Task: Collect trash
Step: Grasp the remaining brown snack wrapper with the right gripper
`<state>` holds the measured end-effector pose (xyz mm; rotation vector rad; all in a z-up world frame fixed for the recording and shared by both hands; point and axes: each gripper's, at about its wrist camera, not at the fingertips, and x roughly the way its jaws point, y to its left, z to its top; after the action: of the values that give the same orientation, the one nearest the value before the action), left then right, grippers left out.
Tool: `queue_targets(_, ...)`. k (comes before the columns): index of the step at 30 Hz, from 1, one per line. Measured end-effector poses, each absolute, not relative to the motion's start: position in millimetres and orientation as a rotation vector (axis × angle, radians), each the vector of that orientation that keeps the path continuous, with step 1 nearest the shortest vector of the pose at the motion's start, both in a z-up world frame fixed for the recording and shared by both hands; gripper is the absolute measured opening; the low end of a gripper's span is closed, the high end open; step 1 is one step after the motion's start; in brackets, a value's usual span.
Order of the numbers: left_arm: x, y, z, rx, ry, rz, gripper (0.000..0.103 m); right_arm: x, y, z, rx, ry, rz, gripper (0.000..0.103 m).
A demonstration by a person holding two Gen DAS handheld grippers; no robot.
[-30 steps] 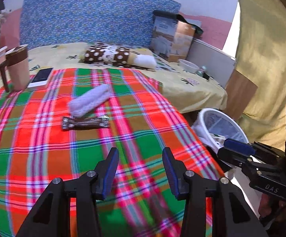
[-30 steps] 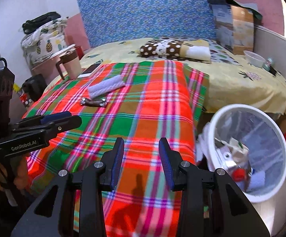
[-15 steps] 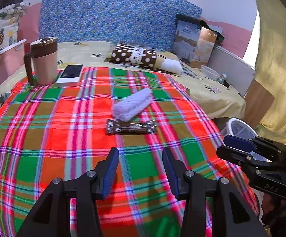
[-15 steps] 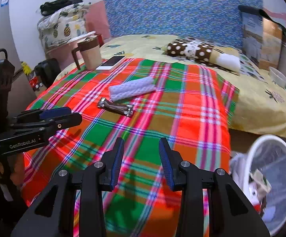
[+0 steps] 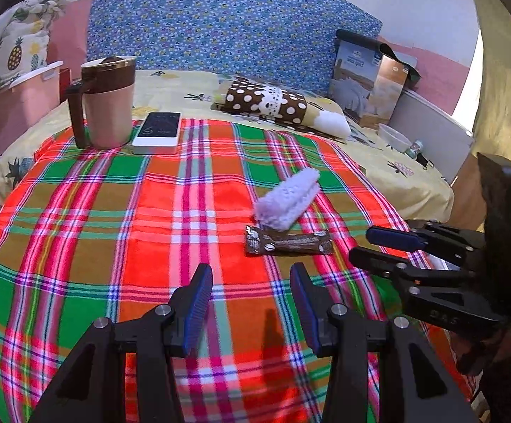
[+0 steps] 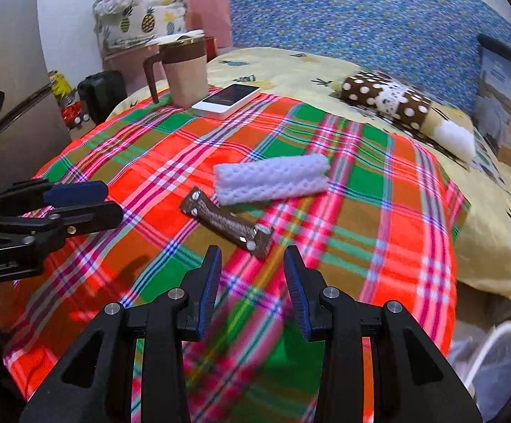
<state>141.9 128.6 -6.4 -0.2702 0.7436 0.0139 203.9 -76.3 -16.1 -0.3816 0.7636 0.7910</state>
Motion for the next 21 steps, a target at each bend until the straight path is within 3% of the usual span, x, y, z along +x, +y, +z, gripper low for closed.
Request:
queue_targets(15,142.9,155.5,-10.8,-0.311,0.742,0.027,0.046,224.0,-45.1,-38.6,-0.513,0.820,0.887,0.039)
queue_targets(21,148.3,155.2,-8.7,-0.308,0.743,0.021,0.046,203.3,-57.0,-33.9,-0.500,0.814,0.891,0.022)
